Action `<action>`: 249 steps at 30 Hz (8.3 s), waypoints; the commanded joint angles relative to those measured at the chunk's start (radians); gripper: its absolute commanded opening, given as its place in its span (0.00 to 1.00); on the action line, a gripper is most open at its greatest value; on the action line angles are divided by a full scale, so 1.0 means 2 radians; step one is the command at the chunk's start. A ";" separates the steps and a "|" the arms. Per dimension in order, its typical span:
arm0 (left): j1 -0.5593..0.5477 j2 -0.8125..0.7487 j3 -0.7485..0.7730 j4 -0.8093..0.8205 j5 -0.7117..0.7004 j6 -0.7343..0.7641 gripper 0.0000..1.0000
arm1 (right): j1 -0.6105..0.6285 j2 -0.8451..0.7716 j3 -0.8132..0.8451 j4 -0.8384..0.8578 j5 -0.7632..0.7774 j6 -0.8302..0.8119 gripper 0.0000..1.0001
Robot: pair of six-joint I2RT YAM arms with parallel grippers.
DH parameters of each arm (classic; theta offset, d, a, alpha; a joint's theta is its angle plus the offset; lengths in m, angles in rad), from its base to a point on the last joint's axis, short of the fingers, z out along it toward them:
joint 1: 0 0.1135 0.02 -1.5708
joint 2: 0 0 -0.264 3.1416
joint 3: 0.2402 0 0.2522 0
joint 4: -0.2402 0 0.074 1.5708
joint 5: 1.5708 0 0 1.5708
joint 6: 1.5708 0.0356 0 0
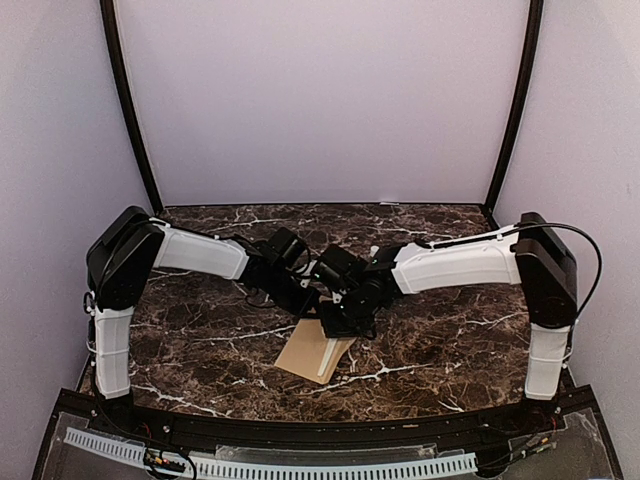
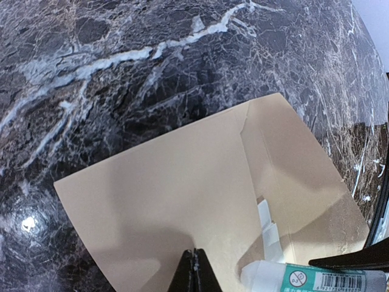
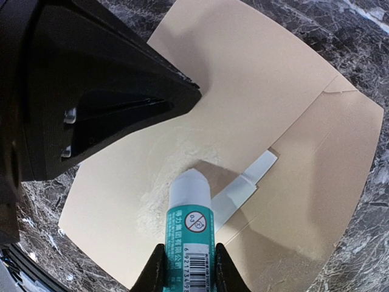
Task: Place the letter into the envelope and seal it
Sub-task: Paint the envelope at the center of the board, then screw the solid glue.
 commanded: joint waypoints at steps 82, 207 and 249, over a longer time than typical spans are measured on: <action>-0.120 -0.430 -0.114 0.357 -0.053 -0.323 0.81 | 0.017 -0.362 -0.163 0.556 -0.087 -0.004 0.02; -0.113 -0.403 -0.097 0.185 -0.032 -0.271 0.00 | 0.026 -0.433 -0.201 0.283 -0.132 -0.074 0.06; -0.103 -0.429 -0.171 0.200 -0.162 -0.360 0.00 | 0.088 -0.304 -0.055 0.131 0.078 -0.088 0.43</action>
